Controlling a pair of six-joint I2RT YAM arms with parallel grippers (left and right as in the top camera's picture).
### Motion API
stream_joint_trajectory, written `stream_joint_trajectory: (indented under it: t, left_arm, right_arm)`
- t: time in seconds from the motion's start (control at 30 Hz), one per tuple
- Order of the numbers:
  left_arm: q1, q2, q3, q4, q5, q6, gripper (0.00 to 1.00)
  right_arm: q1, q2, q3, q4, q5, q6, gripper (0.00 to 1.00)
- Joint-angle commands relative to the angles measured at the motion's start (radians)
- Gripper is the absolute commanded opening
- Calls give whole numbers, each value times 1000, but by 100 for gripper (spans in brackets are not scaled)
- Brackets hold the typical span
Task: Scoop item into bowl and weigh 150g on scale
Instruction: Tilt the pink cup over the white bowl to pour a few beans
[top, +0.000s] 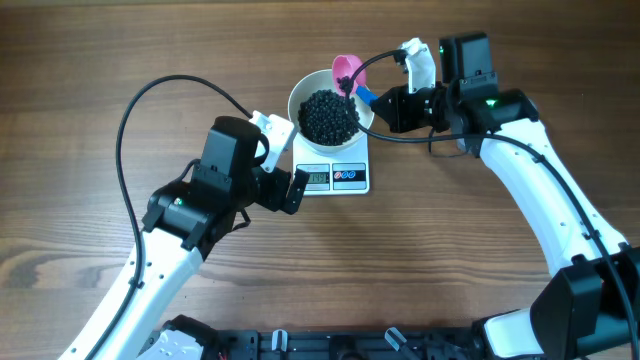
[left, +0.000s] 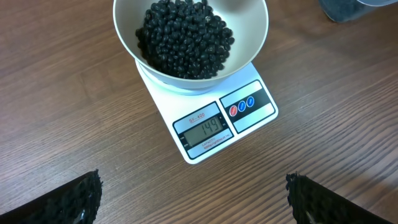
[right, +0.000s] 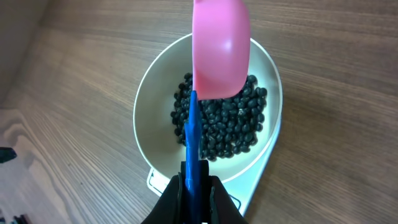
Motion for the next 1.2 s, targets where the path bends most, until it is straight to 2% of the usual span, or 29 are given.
stream_joint_trajectory:
  t: [0.0, 0.17, 0.37, 0.57, 0.73, 1.07, 1.17]
  left_arm:
    - [6, 4, 18, 3, 1, 19, 100]
    - [6, 4, 18, 3, 1, 19, 100]
    - [6, 4, 18, 3, 1, 19, 100]
    - [6, 4, 18, 3, 1, 19, 100]
    - [6, 4, 18, 3, 1, 19, 100]
    - [6, 4, 18, 3, 1, 19, 100]
    - [6, 4, 18, 3, 1, 19, 100]
  right_arm:
    - [3, 15, 8, 5, -30, 25, 4]
    - [3, 15, 8, 6, -30, -21, 4]
    - [3, 15, 8, 10, -30, -238, 4]
    - [3, 15, 8, 42, -31, -236, 4]
    - [3, 15, 8, 54, -149, -236, 4]
    - [3, 15, 8, 22, -69, -264, 4]
    - [3, 15, 8, 23, 42, -193, 4]
